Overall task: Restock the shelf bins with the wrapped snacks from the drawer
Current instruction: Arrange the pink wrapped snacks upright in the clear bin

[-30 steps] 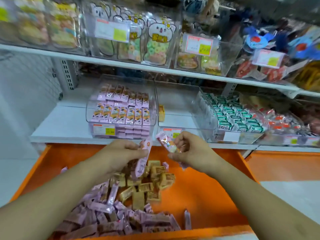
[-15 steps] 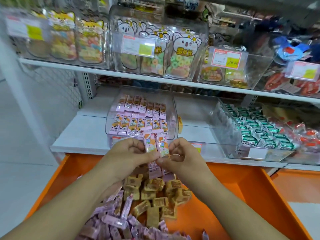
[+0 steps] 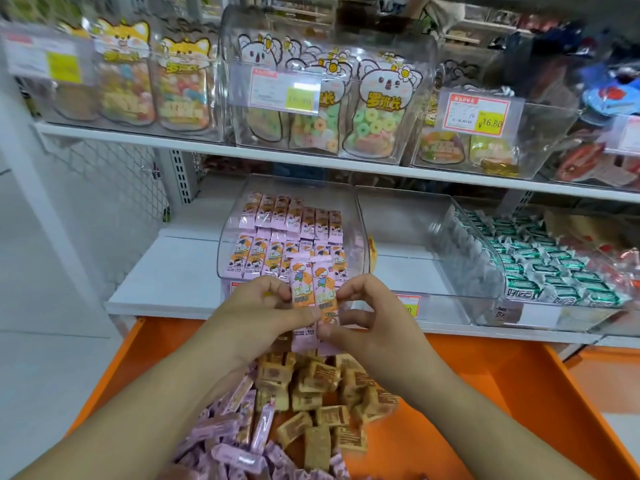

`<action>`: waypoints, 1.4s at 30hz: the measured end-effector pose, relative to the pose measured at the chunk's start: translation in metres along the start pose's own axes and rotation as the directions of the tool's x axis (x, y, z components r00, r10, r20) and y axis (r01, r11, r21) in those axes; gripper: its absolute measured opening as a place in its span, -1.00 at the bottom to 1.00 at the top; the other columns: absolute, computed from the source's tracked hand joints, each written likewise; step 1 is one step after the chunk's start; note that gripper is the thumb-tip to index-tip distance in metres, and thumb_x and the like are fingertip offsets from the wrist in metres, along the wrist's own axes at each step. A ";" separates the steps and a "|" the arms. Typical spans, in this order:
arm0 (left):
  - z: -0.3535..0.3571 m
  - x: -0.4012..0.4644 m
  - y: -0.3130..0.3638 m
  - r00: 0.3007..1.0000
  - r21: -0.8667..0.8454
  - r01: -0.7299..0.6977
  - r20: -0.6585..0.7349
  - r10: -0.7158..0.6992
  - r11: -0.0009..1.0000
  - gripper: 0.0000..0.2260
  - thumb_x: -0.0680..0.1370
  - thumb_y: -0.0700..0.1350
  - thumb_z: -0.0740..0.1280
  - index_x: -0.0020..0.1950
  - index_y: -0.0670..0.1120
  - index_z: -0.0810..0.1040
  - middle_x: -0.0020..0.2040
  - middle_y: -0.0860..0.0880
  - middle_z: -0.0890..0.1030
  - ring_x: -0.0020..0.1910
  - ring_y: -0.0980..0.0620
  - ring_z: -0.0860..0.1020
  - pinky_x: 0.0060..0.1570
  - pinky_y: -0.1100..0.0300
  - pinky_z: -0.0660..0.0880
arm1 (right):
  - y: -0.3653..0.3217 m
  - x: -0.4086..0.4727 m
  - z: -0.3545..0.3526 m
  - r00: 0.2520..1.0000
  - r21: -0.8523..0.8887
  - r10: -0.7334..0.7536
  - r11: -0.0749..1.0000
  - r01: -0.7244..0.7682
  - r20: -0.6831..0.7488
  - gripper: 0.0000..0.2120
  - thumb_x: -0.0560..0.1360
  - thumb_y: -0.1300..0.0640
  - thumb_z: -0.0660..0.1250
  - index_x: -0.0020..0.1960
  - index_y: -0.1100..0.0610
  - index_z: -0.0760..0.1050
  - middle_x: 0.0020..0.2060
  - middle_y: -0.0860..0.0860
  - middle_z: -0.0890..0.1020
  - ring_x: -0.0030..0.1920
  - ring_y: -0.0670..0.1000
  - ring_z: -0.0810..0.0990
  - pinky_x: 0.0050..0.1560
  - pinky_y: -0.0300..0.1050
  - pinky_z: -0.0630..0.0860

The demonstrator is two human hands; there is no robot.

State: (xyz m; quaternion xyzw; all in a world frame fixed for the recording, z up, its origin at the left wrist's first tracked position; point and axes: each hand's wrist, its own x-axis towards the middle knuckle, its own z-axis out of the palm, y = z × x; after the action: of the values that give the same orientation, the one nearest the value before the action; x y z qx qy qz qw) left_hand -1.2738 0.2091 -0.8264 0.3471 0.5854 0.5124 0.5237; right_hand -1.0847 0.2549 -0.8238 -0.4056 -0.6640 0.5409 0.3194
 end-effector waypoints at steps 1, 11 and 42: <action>0.000 -0.002 0.002 1.000 -0.020 0.007 0.012 -0.007 1.000 -0.65 0.44 -0.23 0.60 0.04 -0.14 0.47 -0.32 0.00 0.68 -0.35 0.07 0.64 -0.25 0.08 0.59 | -0.001 -0.001 0.000 1.000 0.001 -0.005 1.000 0.005 0.001 -0.63 0.44 0.25 0.62 0.05 0.01 0.49 0.07 -0.01 0.55 -0.14 -0.07 0.60 -0.24 -0.22 0.62; -0.005 -0.011 0.008 0.999 -0.014 0.052 0.010 -0.052 0.999 -0.66 0.42 -0.33 0.58 0.06 -0.17 0.50 -0.20 -0.12 0.73 -0.30 -0.02 0.69 -0.35 0.13 0.60 | -0.001 -0.003 -0.001 1.000 0.000 0.014 1.000 -0.014 -0.024 -0.65 0.44 0.15 0.63 0.07 -0.04 0.52 0.08 0.02 0.62 -0.02 0.13 0.71 -0.26 -0.25 0.54; -0.011 -0.006 0.019 0.997 0.201 0.057 -0.059 -0.046 0.978 -0.36 0.09 0.22 0.64 0.06 0.00 0.59 -0.12 0.00 0.76 -0.07 -0.05 0.70 0.25 -0.26 0.56 | -0.017 0.027 0.000 0.916 -0.599 -0.313 0.693 0.402 0.252 -0.03 0.28 -0.20 0.69 0.57 -0.16 0.31 0.37 -0.33 0.27 0.11 -0.34 0.40 0.03 -0.38 0.41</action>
State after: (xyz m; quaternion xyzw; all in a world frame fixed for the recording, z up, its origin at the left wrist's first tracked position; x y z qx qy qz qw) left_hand -1.2855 0.2059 -0.8072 0.3693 0.6573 0.4456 0.4828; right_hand -1.1011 0.2772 -0.8073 -0.3164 -0.8931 0.2348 0.2173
